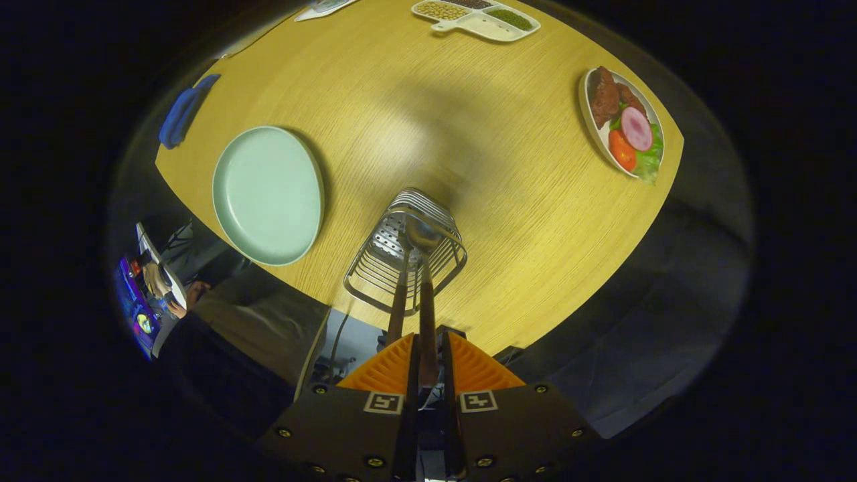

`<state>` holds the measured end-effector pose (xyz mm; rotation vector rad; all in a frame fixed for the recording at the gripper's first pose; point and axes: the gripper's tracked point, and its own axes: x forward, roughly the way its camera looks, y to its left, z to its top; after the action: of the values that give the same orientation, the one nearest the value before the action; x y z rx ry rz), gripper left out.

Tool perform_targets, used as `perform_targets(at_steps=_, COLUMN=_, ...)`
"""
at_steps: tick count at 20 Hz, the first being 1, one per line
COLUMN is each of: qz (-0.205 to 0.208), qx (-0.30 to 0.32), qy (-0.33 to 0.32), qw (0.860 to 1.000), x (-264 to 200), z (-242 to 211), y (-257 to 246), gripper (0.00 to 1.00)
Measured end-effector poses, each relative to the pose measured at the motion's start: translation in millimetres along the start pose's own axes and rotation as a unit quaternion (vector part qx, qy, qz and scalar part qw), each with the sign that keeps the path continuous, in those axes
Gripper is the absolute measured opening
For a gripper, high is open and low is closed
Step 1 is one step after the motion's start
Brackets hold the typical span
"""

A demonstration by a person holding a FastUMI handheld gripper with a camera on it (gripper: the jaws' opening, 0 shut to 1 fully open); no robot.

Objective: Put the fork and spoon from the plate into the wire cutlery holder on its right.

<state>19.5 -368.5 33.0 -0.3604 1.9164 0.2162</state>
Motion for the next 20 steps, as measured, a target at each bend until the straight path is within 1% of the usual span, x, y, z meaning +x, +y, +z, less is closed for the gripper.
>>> perform_targets(at_steps=1, qz=0.005, qx=0.004, qy=-0.012, qw=1.000, x=-4.0, z=-1.3, y=0.2, gripper=0.16)
perform_targets(at_steps=3, qz=-0.004, qx=0.010, qy=-0.044, qw=0.999, x=-14.5, z=-2.6, y=-2.2, gripper=0.20)
perform_targets(at_steps=6, qz=0.006, qx=0.027, qy=-0.113, qw=0.993, x=-28.0, z=-6.8, y=12.3, gripper=0.20)
perform_targets(at_steps=8, qz=0.015, qx=0.059, qy=-0.174, qw=0.983, x=-39.0, z=-6.9, y=29.0, gripper=0.20)
perform_targets(at_steps=9, qz=0.023, qx=0.068, qy=-0.210, qw=0.975, x=-46.3, z=-7.3, y=39.4, gripper=0.20)
perform_targets(at_steps=11, qz=0.020, qx=0.084, qy=-0.281, qw=0.956, x=-59.8, z=-6.7, y=55.7, gripper=0.20)
perform_targets(at_steps=12, qz=0.017, qx=0.095, qy=-0.325, qw=0.941, x=-69.9, z=-3.3, y=64.0, gripper=0.20)
perform_targets(at_steps=14, qz=0.017, qx=0.117, qy=-0.419, qw=0.900, x=-89.7, z=7.3, y=85.5, gripper=0.20)
perform_targets(at_steps=16, qz=0.000, qx=0.140, qy=-0.505, qw=0.851, x=-110.1, z=10.8, y=99.1, gripper=0.20)
perform_targets(at_steps=17, qz=-0.006, qx=0.147, qy=-0.546, qw=0.825, x=-119.6, z=11.4, y=107.3, gripper=0.20)
perform_targets(at_steps=18, qz=-0.016, qx=0.157, qy=-0.583, qw=0.797, x=-131.3, z=11.4, y=112.7, gripper=0.20)
perform_targets(at_steps=20, qz=-0.036, qx=0.173, qy=-0.642, qw=0.746, x=-149.7, z=4.3, y=120.6, gripper=0.20)
